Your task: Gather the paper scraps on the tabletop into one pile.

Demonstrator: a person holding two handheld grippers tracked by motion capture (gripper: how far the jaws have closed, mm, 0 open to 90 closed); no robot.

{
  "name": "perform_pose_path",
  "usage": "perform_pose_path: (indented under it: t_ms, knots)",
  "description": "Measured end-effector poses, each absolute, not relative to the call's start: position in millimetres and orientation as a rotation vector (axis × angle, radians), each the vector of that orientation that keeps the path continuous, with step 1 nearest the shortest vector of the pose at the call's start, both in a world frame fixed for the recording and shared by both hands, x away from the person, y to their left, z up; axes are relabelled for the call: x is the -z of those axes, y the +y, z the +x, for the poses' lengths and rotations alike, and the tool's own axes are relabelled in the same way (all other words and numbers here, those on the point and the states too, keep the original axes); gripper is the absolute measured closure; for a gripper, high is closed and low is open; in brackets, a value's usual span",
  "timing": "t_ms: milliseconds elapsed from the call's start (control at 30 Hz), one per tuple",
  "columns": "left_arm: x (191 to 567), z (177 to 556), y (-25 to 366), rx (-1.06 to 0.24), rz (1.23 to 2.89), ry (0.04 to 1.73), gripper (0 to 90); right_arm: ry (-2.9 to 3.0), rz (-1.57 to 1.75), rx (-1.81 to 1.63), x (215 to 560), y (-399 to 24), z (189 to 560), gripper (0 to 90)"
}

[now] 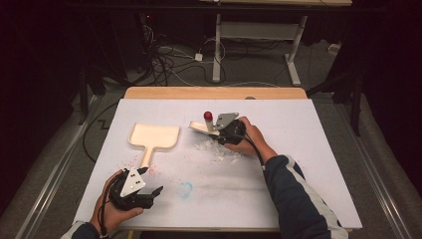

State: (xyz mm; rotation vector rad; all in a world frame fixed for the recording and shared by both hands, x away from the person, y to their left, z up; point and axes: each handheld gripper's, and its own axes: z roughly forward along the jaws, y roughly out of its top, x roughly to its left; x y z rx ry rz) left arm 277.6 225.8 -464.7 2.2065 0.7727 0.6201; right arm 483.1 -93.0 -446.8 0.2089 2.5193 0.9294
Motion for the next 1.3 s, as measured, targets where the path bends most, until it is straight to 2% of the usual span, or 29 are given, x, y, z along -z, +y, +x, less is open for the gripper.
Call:
perform_pose_path:
  t_ms: [667,1133,1300]
  knots:
    - [463.4,274.3,223.0,-0.626,2.213,0.758,21.6,2.558,0.122,-1.045,433.0,-141.9,443.7,67.6]
    - [463.7,274.3,223.3,-0.625,2.217,0.762,21.6,2.376,0.236,-1.085,405.3,-150.9,434.1,67.6]
    - [463.4,274.2,223.7,-0.626,2.216,0.763,21.6,2.348,0.402,-1.199,396.1,-150.8,428.6,67.6]
